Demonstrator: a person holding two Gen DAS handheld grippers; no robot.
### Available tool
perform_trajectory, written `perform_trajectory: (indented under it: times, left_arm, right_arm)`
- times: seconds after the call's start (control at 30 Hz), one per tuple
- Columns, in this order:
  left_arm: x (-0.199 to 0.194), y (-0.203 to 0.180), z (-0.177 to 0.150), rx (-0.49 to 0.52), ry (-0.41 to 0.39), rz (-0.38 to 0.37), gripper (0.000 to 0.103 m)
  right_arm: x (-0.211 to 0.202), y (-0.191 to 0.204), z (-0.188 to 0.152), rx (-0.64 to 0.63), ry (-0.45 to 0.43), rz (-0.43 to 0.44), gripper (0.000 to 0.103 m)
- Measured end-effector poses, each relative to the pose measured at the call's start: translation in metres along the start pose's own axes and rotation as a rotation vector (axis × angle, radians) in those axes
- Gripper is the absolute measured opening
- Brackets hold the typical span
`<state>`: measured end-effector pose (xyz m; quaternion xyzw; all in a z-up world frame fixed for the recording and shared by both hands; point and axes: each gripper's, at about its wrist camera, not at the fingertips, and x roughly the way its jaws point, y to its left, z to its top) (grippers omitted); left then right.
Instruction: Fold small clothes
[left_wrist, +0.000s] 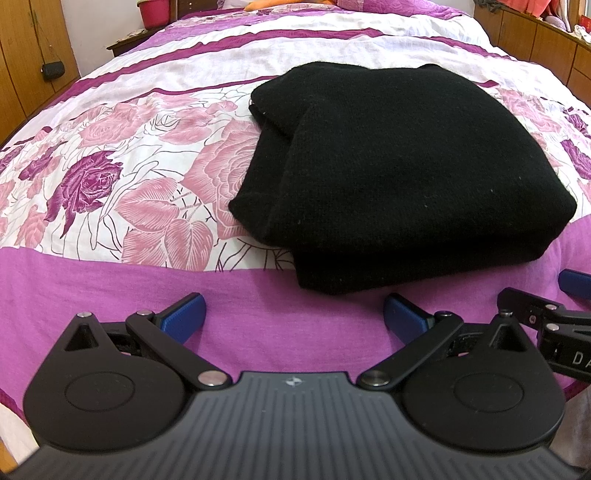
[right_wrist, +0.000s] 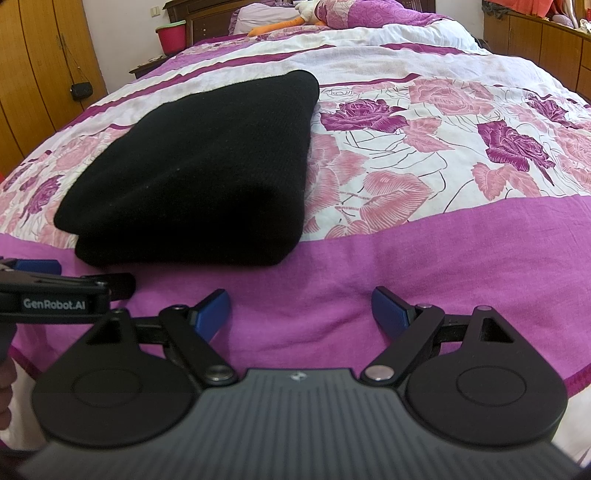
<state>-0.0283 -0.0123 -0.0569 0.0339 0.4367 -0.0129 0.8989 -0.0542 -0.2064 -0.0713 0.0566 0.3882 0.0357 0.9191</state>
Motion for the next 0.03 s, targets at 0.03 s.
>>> perform_trajectory:
  times: [0.03]
  left_arm:
    - [0.0001,0.0,-0.0001,0.0,0.0,0.0,0.103]
  right_arm:
    - [0.0,0.0,0.0,0.0,0.0,0.0,0.087]
